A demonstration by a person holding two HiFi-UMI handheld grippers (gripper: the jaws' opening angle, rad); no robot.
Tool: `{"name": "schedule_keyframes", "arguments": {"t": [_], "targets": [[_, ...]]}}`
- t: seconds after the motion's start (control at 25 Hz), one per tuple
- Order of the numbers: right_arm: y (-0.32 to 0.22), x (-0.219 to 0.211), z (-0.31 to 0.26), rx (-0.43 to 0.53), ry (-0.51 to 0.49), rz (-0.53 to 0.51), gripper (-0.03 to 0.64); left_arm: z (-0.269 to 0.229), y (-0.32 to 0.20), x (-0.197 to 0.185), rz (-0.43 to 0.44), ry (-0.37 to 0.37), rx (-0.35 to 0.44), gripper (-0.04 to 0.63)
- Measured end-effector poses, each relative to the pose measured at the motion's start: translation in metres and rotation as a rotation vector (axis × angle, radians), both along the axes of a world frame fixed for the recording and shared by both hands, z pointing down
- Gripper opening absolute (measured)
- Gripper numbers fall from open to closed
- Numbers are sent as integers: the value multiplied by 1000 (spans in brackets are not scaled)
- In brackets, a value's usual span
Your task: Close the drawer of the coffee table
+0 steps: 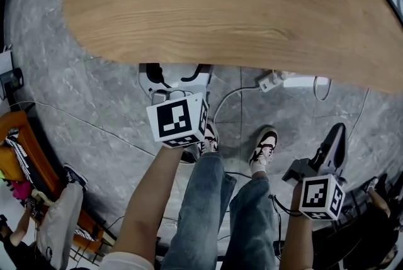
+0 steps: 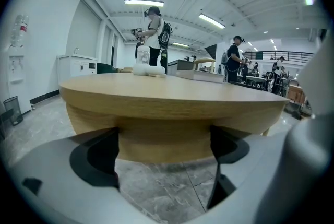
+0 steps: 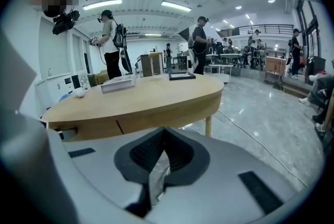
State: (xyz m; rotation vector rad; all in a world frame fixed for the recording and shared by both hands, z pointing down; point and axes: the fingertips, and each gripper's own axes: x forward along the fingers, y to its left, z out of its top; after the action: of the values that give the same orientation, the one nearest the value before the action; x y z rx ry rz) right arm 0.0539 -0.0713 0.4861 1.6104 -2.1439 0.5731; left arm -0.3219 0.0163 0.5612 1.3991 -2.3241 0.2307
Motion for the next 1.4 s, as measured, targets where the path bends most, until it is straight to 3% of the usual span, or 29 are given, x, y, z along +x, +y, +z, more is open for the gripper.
{"name": "schedule_keyframes", "arguments": {"t": [0.28,0.36,0.52,0.64,0.84,1.0,1.16,1.28,1.4], "targets": [[9,7,-7,12,-13,11,0,-1,3,-1,4,-8,18,540],[15,9,-7,7,-29,21,0,0,9,-1,-2,1,6,511],[21,6,-16,-8,-66,8,0,-3,32,16,-22,75,-47,466],[21,-2,-40,3,-90,-44,0,-31,51,42,-9,124,-52,427],[11,-6,-120,66,-125,-166,0,-142,68,78,-24,118,54,328],[-17,0,-203,135,-186,-226,0,-258,69,77,-137,84,166,187],[-22,26,-300,140,-238,-243,0,-375,93,81,-240,147,204,76],[-22,48,-373,169,-253,-291,0,-450,102,94,-252,159,227,27],[-23,65,-437,239,-264,-325,0,-523,101,100,-213,91,255,-3]]}}
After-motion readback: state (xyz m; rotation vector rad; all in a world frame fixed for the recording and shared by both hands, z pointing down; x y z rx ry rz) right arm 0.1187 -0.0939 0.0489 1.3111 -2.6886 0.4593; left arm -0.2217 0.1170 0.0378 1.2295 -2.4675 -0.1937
